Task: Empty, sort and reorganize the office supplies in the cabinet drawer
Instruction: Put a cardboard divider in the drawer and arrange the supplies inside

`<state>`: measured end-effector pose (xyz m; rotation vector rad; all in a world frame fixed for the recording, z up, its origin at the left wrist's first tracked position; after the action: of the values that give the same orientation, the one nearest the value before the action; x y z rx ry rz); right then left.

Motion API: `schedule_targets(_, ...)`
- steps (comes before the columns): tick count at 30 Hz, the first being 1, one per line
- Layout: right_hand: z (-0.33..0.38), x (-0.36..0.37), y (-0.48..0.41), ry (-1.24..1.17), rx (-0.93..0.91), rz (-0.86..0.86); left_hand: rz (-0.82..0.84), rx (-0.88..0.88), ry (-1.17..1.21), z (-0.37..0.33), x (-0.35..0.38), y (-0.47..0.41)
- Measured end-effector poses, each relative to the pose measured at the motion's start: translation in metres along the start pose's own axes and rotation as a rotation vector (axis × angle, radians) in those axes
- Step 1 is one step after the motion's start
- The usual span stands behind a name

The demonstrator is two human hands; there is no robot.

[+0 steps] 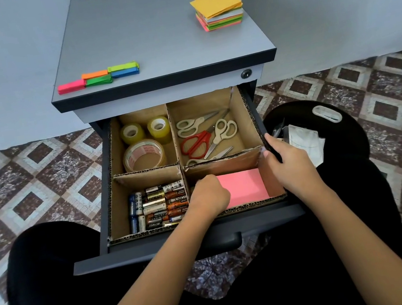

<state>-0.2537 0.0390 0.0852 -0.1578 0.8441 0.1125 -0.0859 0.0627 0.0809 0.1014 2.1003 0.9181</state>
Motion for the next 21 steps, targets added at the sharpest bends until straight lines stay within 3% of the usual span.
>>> schedule_targets(21, -0.0006, 0.0001, -0.0006, 0.01, -0.006, -0.007, -0.026, 0.025, -0.03, 0.0033, 0.0024, -0.001)
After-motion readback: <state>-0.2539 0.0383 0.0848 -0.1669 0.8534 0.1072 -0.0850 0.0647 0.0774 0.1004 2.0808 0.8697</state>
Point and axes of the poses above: each hand's wrist, its own y-axis away from the middle knuckle, its own x-axis out of the palm, z = x × y, the point moved 2 cm from there along -y, towards the middle knuckle, and after that the axes turned 12 degrees about -x, right-handed, at the moved point
